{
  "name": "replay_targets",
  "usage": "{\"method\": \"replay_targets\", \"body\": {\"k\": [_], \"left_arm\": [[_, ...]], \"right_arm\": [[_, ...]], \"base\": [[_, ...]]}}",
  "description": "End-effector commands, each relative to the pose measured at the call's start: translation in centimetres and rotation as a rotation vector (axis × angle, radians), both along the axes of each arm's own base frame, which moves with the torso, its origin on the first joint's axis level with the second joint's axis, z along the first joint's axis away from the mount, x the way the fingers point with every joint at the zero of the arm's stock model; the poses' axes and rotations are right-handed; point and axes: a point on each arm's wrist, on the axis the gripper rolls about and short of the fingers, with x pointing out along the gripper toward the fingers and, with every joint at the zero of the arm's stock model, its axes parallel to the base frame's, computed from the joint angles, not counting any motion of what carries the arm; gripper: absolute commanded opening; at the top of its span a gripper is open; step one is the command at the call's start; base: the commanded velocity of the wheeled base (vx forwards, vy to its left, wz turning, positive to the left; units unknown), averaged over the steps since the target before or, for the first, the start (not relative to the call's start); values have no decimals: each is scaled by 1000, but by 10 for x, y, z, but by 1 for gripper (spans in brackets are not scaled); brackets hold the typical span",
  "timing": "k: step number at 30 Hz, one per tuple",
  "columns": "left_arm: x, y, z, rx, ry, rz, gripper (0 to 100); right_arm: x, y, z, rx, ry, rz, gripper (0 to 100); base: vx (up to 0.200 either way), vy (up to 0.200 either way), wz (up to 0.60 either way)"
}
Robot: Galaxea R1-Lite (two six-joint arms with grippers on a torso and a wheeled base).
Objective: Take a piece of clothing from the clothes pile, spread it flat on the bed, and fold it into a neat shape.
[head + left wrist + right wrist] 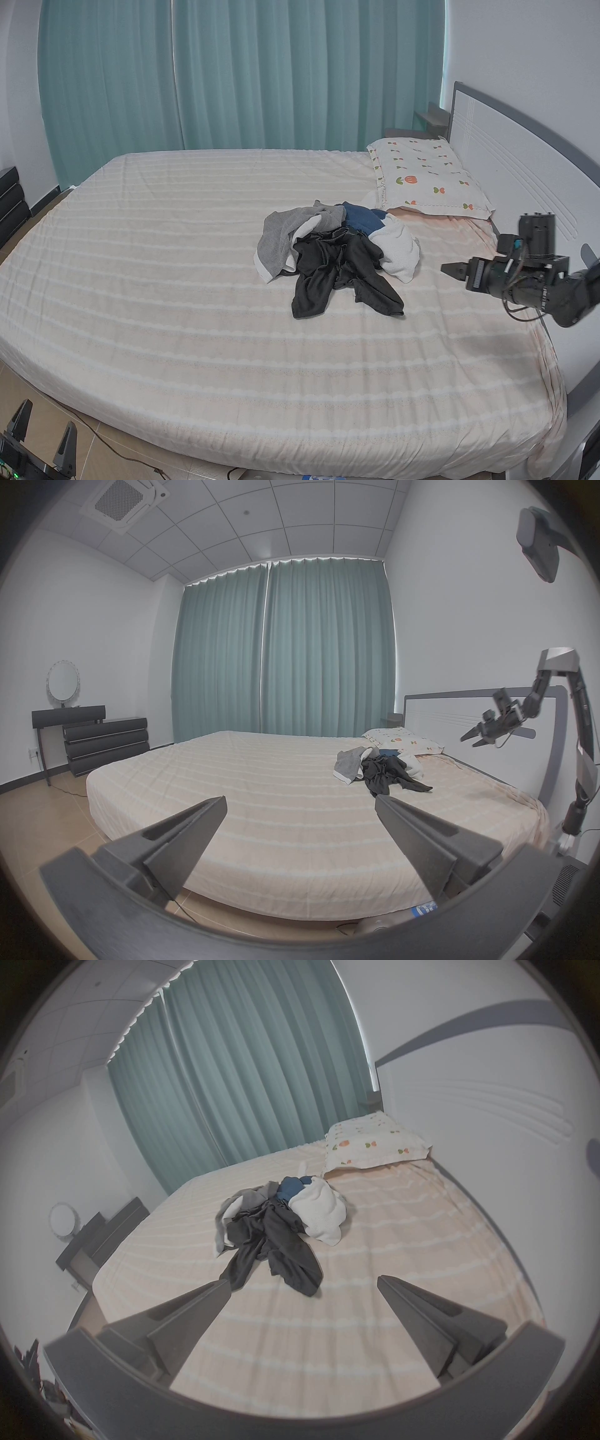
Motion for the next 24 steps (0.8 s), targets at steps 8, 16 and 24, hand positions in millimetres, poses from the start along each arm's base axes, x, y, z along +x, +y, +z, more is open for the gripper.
{"method": "replay_targets", "body": {"k": [8, 16, 24], "left_arm": [[1, 0, -4, -9, 7, 4, 100], [0, 0, -4, -18, 8, 11, 100], [0, 0, -4, -20, 8, 11, 100]], "right_arm": [[161, 84, -172, 65, 142, -92, 100], [183, 90, -193, 38, 127, -151, 100], [188, 95, -201, 51, 139, -153, 100]], "base": [[0, 0, 0], [0, 0, 0], [0, 0, 0]]}}
